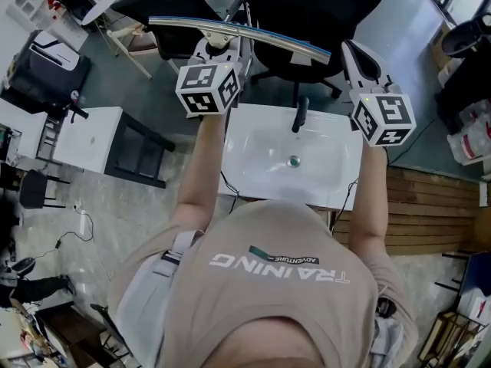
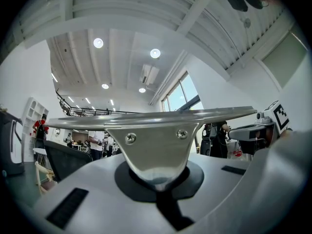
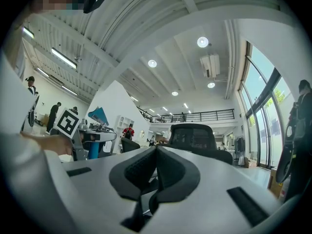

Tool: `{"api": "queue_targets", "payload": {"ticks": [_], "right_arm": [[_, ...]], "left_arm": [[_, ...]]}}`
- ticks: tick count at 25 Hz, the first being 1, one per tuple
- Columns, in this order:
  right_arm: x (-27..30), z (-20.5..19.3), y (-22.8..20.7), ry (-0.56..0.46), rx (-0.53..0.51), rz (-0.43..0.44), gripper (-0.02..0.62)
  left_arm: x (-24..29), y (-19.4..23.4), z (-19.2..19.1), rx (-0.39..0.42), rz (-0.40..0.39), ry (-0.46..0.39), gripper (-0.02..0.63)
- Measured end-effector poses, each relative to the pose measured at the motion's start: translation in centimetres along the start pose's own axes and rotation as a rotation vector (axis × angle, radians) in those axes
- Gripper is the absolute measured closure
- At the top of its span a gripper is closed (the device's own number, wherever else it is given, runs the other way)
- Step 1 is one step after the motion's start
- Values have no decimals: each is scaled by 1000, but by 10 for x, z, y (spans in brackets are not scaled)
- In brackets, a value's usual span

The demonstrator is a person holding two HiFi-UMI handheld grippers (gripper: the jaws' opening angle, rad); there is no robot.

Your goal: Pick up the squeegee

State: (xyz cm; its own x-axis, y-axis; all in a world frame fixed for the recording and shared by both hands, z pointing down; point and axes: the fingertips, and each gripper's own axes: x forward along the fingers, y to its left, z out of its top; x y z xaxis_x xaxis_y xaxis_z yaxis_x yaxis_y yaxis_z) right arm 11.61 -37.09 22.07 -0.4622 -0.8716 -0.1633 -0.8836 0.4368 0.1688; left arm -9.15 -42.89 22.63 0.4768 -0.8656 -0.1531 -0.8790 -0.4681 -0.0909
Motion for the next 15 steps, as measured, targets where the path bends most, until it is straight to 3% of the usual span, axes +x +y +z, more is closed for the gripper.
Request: {"api": "queue_targets", "payload": {"ticks": [15], "right_arm": [[5,-11,-1,24,7,-16,565]], "left_arm": [[7,6,-11,-15,-20,9,595]]}}
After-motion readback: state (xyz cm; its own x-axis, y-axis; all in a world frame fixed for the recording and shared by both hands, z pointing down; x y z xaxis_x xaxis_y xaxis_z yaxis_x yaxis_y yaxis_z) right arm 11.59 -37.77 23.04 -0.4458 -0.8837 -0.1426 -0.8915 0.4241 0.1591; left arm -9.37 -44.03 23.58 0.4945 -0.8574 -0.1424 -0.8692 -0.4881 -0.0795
